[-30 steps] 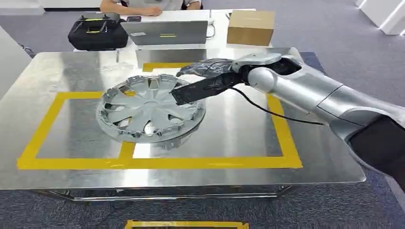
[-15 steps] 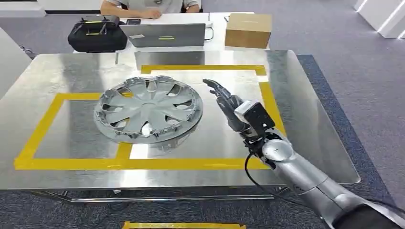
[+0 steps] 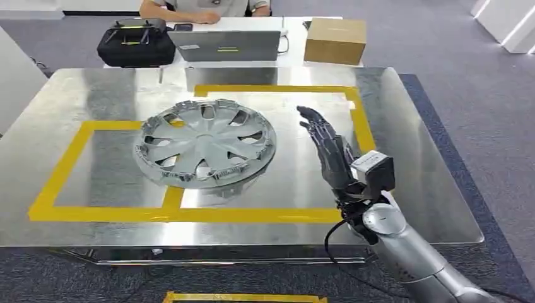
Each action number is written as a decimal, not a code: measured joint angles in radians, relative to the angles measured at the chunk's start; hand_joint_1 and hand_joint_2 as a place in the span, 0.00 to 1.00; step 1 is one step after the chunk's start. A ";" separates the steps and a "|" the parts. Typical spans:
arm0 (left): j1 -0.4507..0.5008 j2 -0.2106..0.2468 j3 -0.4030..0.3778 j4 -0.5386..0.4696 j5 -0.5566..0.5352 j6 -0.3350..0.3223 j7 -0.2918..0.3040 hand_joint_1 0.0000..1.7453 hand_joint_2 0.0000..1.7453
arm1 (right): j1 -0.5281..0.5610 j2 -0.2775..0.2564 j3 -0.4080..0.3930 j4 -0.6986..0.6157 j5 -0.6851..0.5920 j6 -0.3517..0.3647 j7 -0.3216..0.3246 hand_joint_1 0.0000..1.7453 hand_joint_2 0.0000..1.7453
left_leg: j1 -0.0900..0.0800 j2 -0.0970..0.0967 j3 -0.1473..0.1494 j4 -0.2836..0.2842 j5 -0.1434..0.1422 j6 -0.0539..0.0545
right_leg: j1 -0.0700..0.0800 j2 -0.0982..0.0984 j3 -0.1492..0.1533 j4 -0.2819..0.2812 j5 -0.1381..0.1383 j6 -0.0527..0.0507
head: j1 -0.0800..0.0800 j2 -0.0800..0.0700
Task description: Take the parts from the cabinet and place them on the table.
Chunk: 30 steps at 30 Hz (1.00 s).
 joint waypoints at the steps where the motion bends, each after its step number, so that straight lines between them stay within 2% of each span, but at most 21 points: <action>1: 0.000 0.000 0.003 0.000 0.002 -0.003 -0.002 0.00 0.00 | 0.009 0.002 -0.003 -0.009 0.005 -0.007 -0.005 0.00 0.00 | 0.001 0.000 -0.001 -0.002 0.002 -0.003 | 0.002 0.000 -0.002 0.001 0.000 -0.002 | 0.000 0.000; 4: 0.001 0.002 0.008 0.000 0.011 -0.006 -0.005 0.00 0.00 | 0.027 0.003 -0.013 -0.031 0.018 -0.021 -0.013 0.00 0.00 | 0.005 -0.001 -0.003 0.009 -0.010 -0.019 | -0.004 -0.003 0.002 -0.005 0.007 -0.017 | 0.002 0.000; 6: 0.000 0.002 0.011 0.000 0.013 -0.007 -0.007 0.00 0.00 | 0.029 0.007 -0.014 -0.042 0.020 -0.026 -0.015 0.00 0.00 | 0.008 0.001 -0.037 0.092 -0.066 -0.030 | -0.005 -0.002 0.003 -0.005 0.006 -0.025 | -0.005 0.000; 7: 0.000 0.002 0.014 0.000 0.015 -0.008 -0.007 0.00 0.00 | 0.032 0.008 -0.016 -0.046 0.029 -0.028 -0.016 0.00 0.00 | 0.013 0.001 -0.082 0.196 -0.115 -0.036 | -0.005 -0.003 0.003 -0.005 0.008 -0.028 | -0.004 0.000; 8: 0.001 0.002 0.016 0.000 0.018 -0.010 -0.007 0.00 0.00 | 0.038 0.008 -0.017 -0.049 0.039 -0.035 -0.016 0.00 0.00 | 0.014 0.001 -0.119 0.274 -0.146 -0.038 | -0.004 -0.004 0.002 -0.003 0.009 -0.028 | -0.004 0.000; 9: 0.002 0.001 0.016 0.000 0.018 -0.013 -0.007 0.00 0.00 | 0.043 0.008 -0.018 -0.050 0.049 -0.042 -0.016 0.00 0.00 | 0.015 0.001 -0.132 0.307 -0.150 -0.040 | -0.004 -0.004 0.002 -0.002 0.008 -0.028 | -0.004 0.000; 10: 0.002 0.000 0.018 0.000 0.022 -0.014 -0.006 0.00 0.00 | 0.047 0.008 -0.018 -0.053 0.059 -0.049 -0.016 0.00 0.00 | 0.017 0.001 -0.124 0.293 -0.131 -0.040 | -0.004 -0.004 0.002 -0.001 0.008 -0.028 | -0.004 0.000; 11: 0.001 0.000 0.021 0.000 0.023 -0.016 -0.006 0.00 0.00 | 0.049 0.008 -0.018 -0.057 0.069 -0.055 -0.016 0.00 0.00 | 0.017 0.001 -0.098 0.239 -0.094 -0.038 | -0.004 -0.003 0.001 0.002 0.008 -0.028 | -0.004 0.000; 13: 0.001 0.001 0.025 0.000 0.026 -0.019 -0.003 0.00 0.00 | 0.049 0.009 -0.020 -0.070 0.087 -0.074 -0.016 0.00 0.00 | 0.017 0.001 -0.013 0.068 -0.009 -0.030 | -0.004 -0.002 0.001 0.004 0.007 -0.027 | -0.004 0.000; 14: 0.000 0.001 0.026 0.000 0.026 -0.022 -0.003 0.00 0.00 | 0.050 0.010 -0.020 -0.075 0.091 -0.080 -0.016 0.00 0.00 | 0.016 0.000 0.009 0.024 -0.016 -0.026 | -0.002 -0.002 -0.002 0.005 0.008 -0.023 | -0.004 0.000; 15: -0.001 0.000 0.029 0.000 0.026 -0.023 -0.003 0.00 0.00 | 0.050 0.010 -0.021 -0.078 0.094 -0.083 -0.016 0.00 0.00 | 0.013 -0.001 0.011 0.005 -0.012 -0.024 | 0.003 0.000 -0.009 0.010 0.009 -0.017 | -0.004 0.000; 17: -0.002 0.000 0.029 0.000 0.025 -0.025 0.000 0.00 0.00 | 0.052 0.010 -0.023 -0.084 0.103 -0.090 -0.015 0.00 0.00 | 0.010 -0.001 0.002 0.013 -0.008 -0.018 | 0.000 -0.002 -0.013 0.006 0.017 -0.006 | -0.004 0.000; 19: 0.000 -0.004 0.030 0.000 0.024 -0.029 0.008 0.00 0.00 | 0.055 0.010 -0.026 -0.089 0.118 -0.100 -0.015 0.00 0.00 | 0.017 0.001 0.001 -0.002 0.007 0.001 | -0.003 0.000 -0.015 0.008 0.011 0.006 | -0.004 0.000; 21: -0.003 -0.003 0.030 0.000 0.023 -0.035 0.010 0.00 0.00 | 0.056 0.010 -0.033 -0.094 0.127 -0.113 -0.014 0.00 0.00 | 0.015 0.003 -0.011 -0.003 0.018 0.014 | -0.003 0.000 -0.051 0.084 -0.071 0.011 | 0.001 0.000; 23: -0.003 -0.005 0.029 0.000 0.021 -0.040 0.012 0.00 0.00 | 0.061 0.011 -0.034 -0.094 0.136 -0.120 -0.014 0.00 0.00 | 0.012 0.004 -0.029 -0.002 0.030 0.017 | -0.004 0.000 -0.104 0.242 -0.161 0.015 | -0.001 0.000; 24: -0.003 -0.006 0.029 0.000 0.021 -0.041 0.012 0.00 0.00 | 0.066 0.011 -0.035 -0.094 0.139 -0.121 -0.014 0.00 0.00 | 0.011 0.004 -0.040 -0.001 0.038 0.018 | -0.004 0.000 -0.118 0.298 -0.182 0.016 | 0.003 0.000; 25: -0.002 -0.007 0.029 0.000 0.020 -0.043 0.012 0.00 0.00 | 0.070 0.011 -0.035 -0.094 0.141 -0.124 -0.014 0.00 0.00 | 0.010 0.004 -0.049 -0.001 0.045 0.017 | -0.004 0.000 -0.108 0.303 -0.176 0.016 | 0.003 0.000; 26: -0.001 -0.008 0.029 0.000 0.019 -0.044 0.012 0.00 0.00 | 0.071 0.011 -0.035 -0.095 0.143 -0.127 -0.014 0.00 0.00 | 0.010 0.004 -0.058 -0.001 0.053 0.016 | -0.004 0.000 -0.076 0.262 -0.149 0.013 | 0.003 0.000; 28: -0.001 -0.009 0.029 0.000 0.018 -0.047 0.013 0.00 0.00 | 0.069 0.011 -0.036 -0.102 0.145 -0.133 -0.014 0.00 0.00 | 0.010 0.003 -0.073 0.001 0.066 0.010 | -0.004 0.000 0.035 0.096 -0.079 0.008 | 0.003 0.000; 29: -0.003 -0.010 0.030 0.000 0.018 -0.046 0.013 0.00 0.00 | 0.067 0.011 -0.037 -0.107 0.148 -0.135 -0.014 0.00 0.00 | 0.010 0.003 -0.076 0.005 0.072 0.005 | -0.004 -0.001 0.094 0.006 -0.073 0.004 | 0.003 0.000; 30: -0.003 -0.011 0.030 0.000 0.017 -0.047 0.013 0.00 0.00 | 0.065 0.011 -0.037 -0.111 0.150 -0.135 -0.014 0.00 0.00 | 0.005 0.002 -0.084 0.006 0.079 -0.001 | 0.001 0.000 0.119 -0.027 -0.079 0.004 | 0.003 0.000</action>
